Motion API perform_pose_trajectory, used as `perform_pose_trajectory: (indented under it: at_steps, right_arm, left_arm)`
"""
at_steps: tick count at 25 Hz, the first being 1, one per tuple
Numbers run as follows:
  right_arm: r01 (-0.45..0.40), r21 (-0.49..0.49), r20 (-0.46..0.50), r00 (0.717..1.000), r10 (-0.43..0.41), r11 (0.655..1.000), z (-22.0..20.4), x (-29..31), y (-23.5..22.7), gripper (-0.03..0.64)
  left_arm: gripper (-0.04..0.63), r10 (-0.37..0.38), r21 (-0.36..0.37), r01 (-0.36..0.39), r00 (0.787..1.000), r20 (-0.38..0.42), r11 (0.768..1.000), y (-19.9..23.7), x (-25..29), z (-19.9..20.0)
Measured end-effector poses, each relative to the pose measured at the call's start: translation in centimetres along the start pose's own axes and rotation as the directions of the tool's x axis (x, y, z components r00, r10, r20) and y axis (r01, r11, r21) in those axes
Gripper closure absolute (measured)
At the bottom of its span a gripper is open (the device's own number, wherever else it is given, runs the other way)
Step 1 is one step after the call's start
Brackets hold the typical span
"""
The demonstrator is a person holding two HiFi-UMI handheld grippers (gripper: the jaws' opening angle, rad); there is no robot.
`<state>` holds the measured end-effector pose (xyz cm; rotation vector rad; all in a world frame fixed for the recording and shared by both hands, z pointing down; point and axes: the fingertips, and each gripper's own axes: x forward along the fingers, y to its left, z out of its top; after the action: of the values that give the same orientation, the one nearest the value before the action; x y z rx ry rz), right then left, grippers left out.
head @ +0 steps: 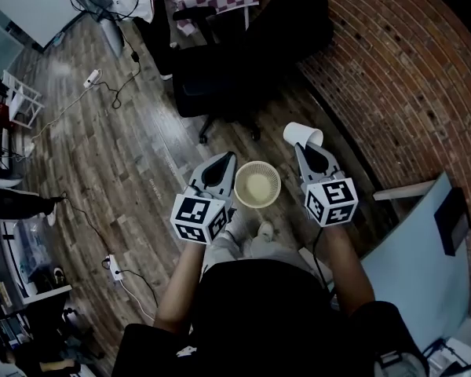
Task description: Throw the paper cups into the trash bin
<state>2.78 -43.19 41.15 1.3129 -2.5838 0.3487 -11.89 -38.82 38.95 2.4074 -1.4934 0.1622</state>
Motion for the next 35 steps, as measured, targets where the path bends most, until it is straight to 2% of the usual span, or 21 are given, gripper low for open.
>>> perform_pose_trajectory:
  at_steps: [3,11,19,28,35]
  right_arm:
    - [0.007,0.009,-0.027,1.000,-0.006,1.000,-0.9,0.6,-0.2,0.597]
    - [0.078,0.047,-0.071,0.995,-0.074,0.996,-2.2,3.1,-0.3,0.597]
    - [0.218,0.121,-0.156,0.968,-0.198,0.968,-6.5,5.6,1.8,0.597]
    - [0.319,0.172,-0.249,0.929,-0.273,0.932,-13.8,8.8,3.2,0.597]
    - [0.349,0.190,-0.331,0.903,-0.275,0.918,-20.6,10.4,2.8,0.597]
  left_arm:
    - [0.586,-0.010,-0.010,0.010,1.000,-0.009,1.000,0.4,0.9,-0.1]
    - [0.586,-0.095,-0.027,0.094,0.994,-0.045,0.995,3.1,3.0,-0.7]
    - [0.586,-0.231,-0.054,0.226,0.963,-0.138,0.973,6.5,4.7,-3.3]
    - [0.587,-0.279,-0.091,0.264,0.927,-0.252,0.960,10.6,5.9,-10.2]
    - [0.586,-0.290,-0.126,0.262,0.901,-0.323,0.957,12.3,7.6,-16.8]
